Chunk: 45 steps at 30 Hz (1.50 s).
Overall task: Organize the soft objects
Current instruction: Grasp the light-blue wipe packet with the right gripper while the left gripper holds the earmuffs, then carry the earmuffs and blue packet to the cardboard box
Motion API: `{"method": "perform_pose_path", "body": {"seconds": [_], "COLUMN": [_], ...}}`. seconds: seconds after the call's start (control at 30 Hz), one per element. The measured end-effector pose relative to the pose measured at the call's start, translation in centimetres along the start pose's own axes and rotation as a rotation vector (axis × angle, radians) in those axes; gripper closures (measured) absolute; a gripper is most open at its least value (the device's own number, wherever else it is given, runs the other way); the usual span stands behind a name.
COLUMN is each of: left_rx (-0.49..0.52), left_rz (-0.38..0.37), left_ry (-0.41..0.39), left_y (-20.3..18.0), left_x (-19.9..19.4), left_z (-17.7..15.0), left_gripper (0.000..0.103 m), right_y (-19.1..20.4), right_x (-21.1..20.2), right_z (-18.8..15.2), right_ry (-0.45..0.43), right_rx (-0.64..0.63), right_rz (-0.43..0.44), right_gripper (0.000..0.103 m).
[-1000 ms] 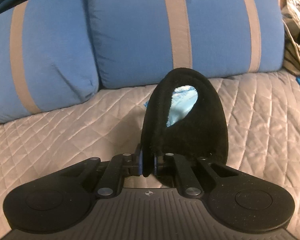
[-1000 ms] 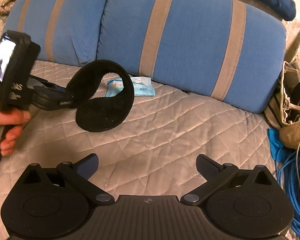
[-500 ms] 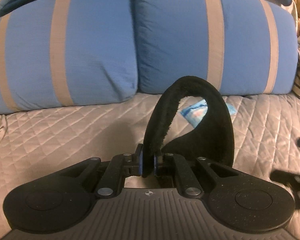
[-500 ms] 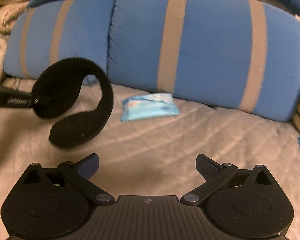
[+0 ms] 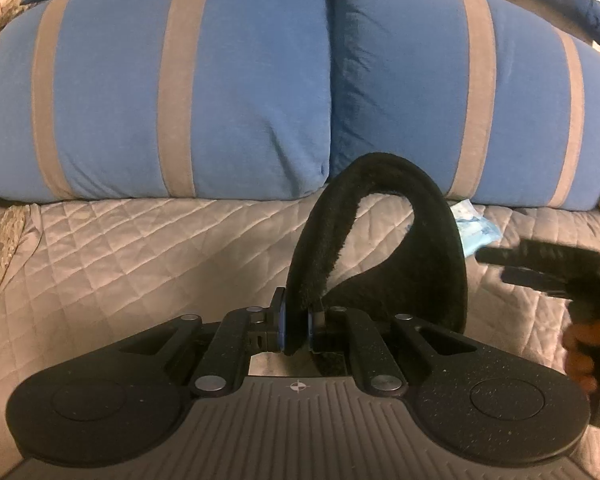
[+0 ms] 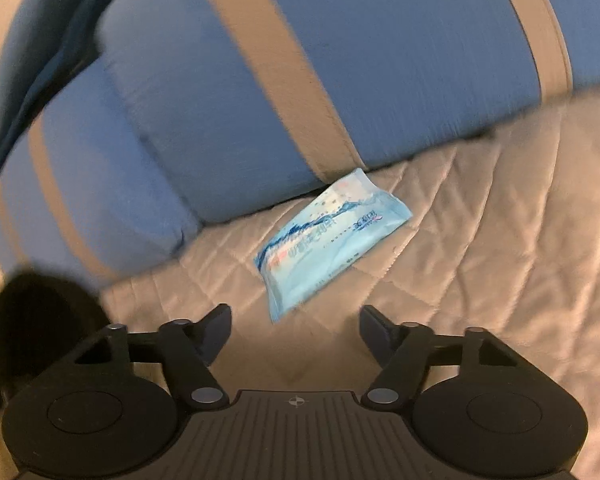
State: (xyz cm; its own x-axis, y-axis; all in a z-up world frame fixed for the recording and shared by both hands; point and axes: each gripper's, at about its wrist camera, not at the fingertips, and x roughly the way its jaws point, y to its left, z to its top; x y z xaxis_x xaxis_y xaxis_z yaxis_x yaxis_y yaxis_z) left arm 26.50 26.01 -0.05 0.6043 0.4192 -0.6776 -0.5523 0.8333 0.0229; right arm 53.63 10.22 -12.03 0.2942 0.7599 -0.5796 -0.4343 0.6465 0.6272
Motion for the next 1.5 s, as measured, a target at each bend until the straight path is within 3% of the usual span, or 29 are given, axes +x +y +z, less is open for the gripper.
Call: {"method": "perform_pose_path", "body": {"seconds": [0.37,0.43,0.5,0.57,0.8,1.0,1.2,1.5], "left_rx": [-0.010,-0.007,0.000,-0.002,0.006,0.020,0.015,-0.013], "left_rz": [0.005,-0.002,-0.003,-0.007,-0.008,0.000,-0.001,0.001], "left_ry": [-0.009,-0.013,-0.015,-0.010,0.003,0.009,0.008,0.000], "left_y": [0.2,0.2,0.1,0.2,0.3,0.0,-0.2,-0.3], "left_x": [-0.8,-1.0,-1.0,-0.9,-0.3,0.1,0.1,-1.3], "left_z": [0.1,0.0,-0.2,-0.2,-0.2,-0.1,0.1,-0.3], "left_gripper": [0.093,0.093,0.093,0.093,0.093,0.093,0.093,0.093], "right_y": [-3.9,-4.1,-3.9,-4.6,-5.1,-5.0,-4.6,-2.5], "right_x": [3.9,4.2,4.4,4.7,5.2,4.7,1.2,-6.7], "right_z": [0.5,0.5,0.3,-0.1,-0.7,-0.5,-0.1,0.9], "right_ry": [-0.100,-0.114,-0.122,-0.129,-0.126,-0.124,-0.081,-0.023], "right_rx": [0.418,0.428,0.423,0.449,0.543,0.509,0.443,0.175], "right_rz": [0.118,0.119,0.098,0.079,0.072,0.082,0.069,-0.046], "right_gripper": [0.046,0.048,0.058,0.080,0.081,0.089,0.091,0.092]}}
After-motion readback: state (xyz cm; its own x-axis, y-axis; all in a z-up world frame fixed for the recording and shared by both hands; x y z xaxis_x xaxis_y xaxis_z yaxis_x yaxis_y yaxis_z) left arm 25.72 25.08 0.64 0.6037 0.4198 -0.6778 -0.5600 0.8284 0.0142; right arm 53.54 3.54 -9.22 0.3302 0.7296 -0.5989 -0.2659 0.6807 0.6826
